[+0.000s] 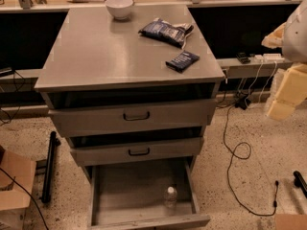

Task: Pick water bottle from bottom drawer and place on counter

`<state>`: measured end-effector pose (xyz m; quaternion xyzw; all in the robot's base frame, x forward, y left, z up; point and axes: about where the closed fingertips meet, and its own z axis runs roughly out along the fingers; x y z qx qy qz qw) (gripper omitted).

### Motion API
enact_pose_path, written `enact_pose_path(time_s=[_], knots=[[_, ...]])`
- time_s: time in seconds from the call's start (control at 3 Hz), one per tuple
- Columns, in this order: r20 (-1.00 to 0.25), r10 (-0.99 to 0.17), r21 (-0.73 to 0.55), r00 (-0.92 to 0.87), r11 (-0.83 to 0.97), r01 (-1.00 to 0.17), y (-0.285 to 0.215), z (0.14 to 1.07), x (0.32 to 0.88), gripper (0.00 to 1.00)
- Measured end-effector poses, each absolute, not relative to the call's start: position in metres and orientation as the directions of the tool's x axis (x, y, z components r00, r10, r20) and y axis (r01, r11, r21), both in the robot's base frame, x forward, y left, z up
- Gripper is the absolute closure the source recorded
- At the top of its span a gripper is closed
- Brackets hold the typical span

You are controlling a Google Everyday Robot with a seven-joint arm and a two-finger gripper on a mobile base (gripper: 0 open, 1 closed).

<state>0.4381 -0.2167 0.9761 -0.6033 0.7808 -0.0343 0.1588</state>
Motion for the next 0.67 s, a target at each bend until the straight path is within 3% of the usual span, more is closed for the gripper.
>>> enact_pose_path(time_s=[0.67], knots=[[-0.245,-0.945,-0.226,-0.216,0.272,-0.935,-0.2098,0.9696,0.4387,0.00]])
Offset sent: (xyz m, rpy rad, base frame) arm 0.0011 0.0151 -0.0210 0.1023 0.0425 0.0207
